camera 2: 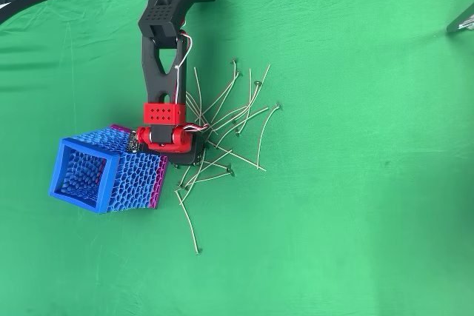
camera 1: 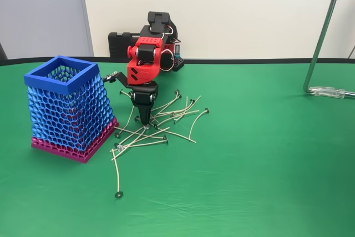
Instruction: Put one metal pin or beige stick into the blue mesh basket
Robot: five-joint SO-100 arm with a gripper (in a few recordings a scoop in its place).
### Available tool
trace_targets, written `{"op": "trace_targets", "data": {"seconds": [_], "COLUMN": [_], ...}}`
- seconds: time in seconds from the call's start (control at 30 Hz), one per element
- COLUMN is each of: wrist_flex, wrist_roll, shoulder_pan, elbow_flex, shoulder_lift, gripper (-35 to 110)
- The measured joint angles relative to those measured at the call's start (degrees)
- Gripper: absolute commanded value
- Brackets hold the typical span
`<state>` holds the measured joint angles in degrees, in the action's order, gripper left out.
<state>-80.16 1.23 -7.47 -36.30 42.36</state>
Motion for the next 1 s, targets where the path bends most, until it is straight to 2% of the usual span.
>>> {"op": "trace_targets", "data": {"seconds": [0.4, 1.0], "wrist_flex": [-1.6, -1.7], "wrist_roll": [-0.5, -4.0], "shoulder_pan": [0.2, 3.3], "elbow_flex": [0.9, -1.6], "shoulder_lift": [0.4, 14.6], "gripper": [1, 1]}}
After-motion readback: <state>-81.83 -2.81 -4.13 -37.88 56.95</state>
